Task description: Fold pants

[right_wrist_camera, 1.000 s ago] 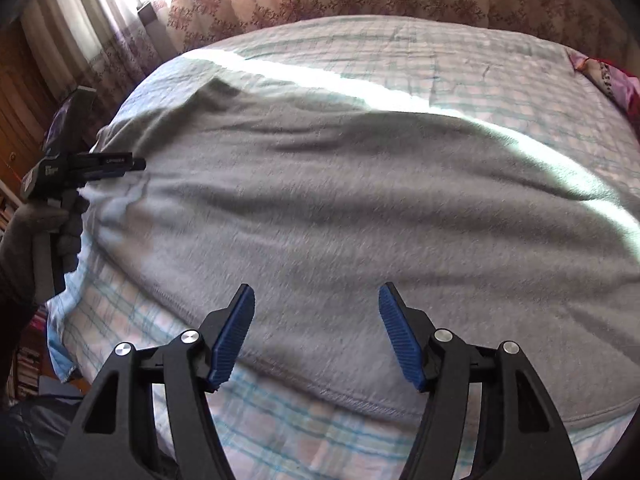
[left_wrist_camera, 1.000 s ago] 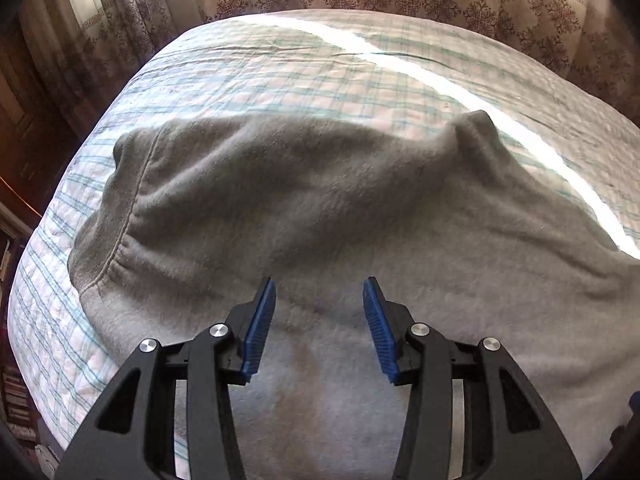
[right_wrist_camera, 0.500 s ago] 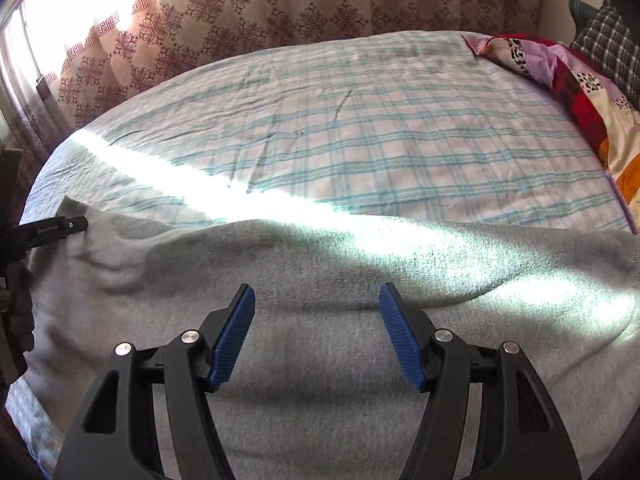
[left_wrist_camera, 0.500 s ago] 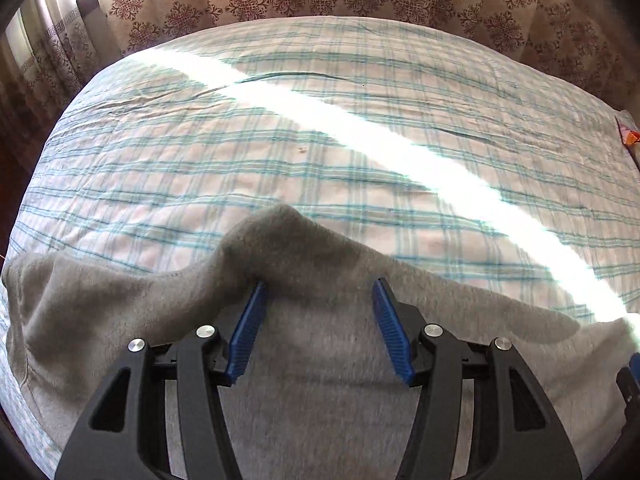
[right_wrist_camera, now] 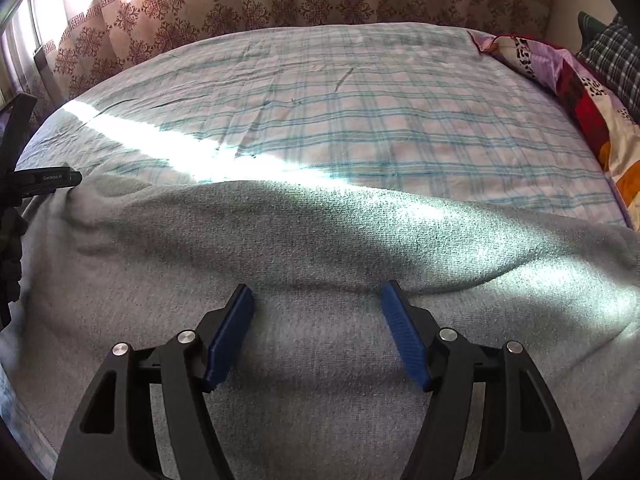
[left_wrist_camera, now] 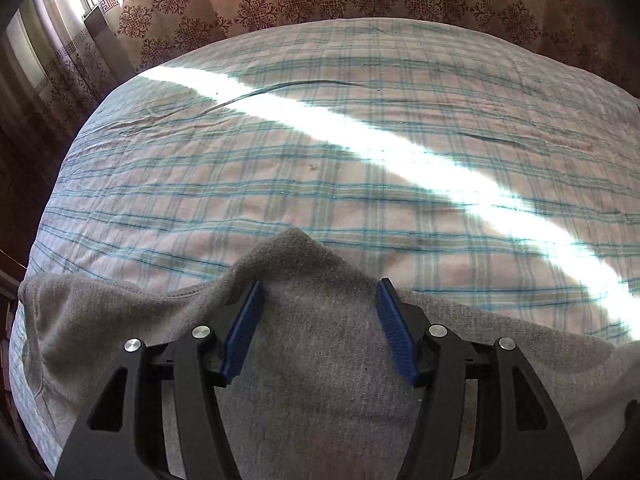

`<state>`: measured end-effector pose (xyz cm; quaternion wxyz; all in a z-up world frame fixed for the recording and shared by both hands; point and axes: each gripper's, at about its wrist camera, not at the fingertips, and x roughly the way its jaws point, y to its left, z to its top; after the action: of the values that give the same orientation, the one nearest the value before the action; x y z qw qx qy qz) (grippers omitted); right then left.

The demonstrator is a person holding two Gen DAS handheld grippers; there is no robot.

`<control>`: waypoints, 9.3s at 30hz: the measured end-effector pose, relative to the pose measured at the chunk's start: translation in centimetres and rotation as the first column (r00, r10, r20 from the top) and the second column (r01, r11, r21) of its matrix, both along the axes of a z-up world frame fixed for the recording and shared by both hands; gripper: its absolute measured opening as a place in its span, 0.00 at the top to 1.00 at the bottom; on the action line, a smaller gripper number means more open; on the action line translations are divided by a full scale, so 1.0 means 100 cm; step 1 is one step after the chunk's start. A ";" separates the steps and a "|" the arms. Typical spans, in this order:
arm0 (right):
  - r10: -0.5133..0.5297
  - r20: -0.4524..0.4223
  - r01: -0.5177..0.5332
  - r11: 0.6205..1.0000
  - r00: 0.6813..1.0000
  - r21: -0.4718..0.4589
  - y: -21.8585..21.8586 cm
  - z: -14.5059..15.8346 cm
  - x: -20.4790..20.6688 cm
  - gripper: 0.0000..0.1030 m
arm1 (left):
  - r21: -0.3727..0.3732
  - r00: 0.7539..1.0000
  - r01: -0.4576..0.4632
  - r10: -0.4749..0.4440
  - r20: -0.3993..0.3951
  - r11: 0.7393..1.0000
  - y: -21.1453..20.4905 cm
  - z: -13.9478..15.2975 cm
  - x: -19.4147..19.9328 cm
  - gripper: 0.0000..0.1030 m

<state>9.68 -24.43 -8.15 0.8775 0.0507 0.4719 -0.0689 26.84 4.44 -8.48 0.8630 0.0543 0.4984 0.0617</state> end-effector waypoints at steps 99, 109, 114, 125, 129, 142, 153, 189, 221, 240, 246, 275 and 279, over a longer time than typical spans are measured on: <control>-0.412 0.237 0.400 0.911 0.880 0.099 -0.155 0.073 -0.168 0.85 | -0.211 0.863 0.473 -0.498 -0.088 0.856 -0.176 0.020 -0.205 0.24; -0.114 0.379 0.216 0.947 0.918 -0.239 -0.032 0.136 -0.140 0.85 | -0.280 0.920 0.367 -0.391 -0.031 0.887 -0.132 0.043 -0.176 0.24; 0.072 0.362 0.075 0.924 0.929 -0.376 0.045 0.132 -0.130 0.85 | -0.309 0.947 0.300 -0.321 -0.020 0.902 -0.100 0.047 -0.162 0.24; 0.392 0.068 -0.310 0.812 0.918 -0.495 0.175 0.031 -0.122 0.87 | -0.324 0.981 0.159 -0.186 -0.057 0.933 -0.034 0.026 -0.149 0.24; 0.434 0.060 -0.370 0.824 0.899 -0.430 0.176 0.036 -0.130 0.74 | -0.337 0.983 0.138 -0.170 -0.067 0.931 -0.024 0.021 -0.146 0.25; 0.364 0.150 -0.348 0.930 0.919 -0.121 0.143 0.062 -0.156 0.65 | -0.459 0.943 0.242 -0.319 -0.097 0.855 -0.077 0.018 -0.144 0.15; 0.335 0.133 -0.327 0.942 0.933 -0.079 0.133 0.052 -0.154 0.65 | -0.506 0.904 0.294 -0.408 -0.128 0.811 -0.116 -0.006 -0.147 0.39; 0.111 0.204 -0.127 0.990 0.973 0.068 0.080 0.079 -0.159 0.64 | -0.296 0.952 0.305 -0.297 0.071 0.905 -0.032 0.056 -0.175 0.37; -0.033 0.147 0.024 0.998 0.989 0.061 0.057 0.055 -0.159 0.43 | -0.496 0.933 0.253 -0.345 -0.101 0.830 -0.055 -0.004 -0.163 0.28; -0.012 0.133 0.004 0.998 0.991 0.060 0.066 0.053 -0.156 0.40 | -0.311 0.955 0.284 -0.297 0.005 0.907 -0.012 0.028 -0.177 0.74; 0.003 0.093 -0.010 0.997 0.996 0.078 0.069 0.044 -0.151 0.40 | -0.220 0.957 0.272 -0.287 -0.036 0.937 -0.016 0.004 -0.176 0.47; 0.155 0.239 -0.136 0.986 0.959 -0.095 0.118 0.072 -0.140 0.76 | -0.458 0.888 0.407 -0.460 -0.005 0.790 -0.112 0.073 -0.162 0.18; 0.286 0.267 -0.219 0.942 0.920 -0.254 0.153 0.081 -0.145 0.76 | -0.500 0.900 0.370 -0.436 -0.018 0.783 -0.093 0.084 -0.162 0.17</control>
<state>-4.82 -9.16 -0.02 0.9406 -0.0982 0.3251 0.0024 10.68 -4.84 -0.11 0.8064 -0.0541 0.5308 -0.2549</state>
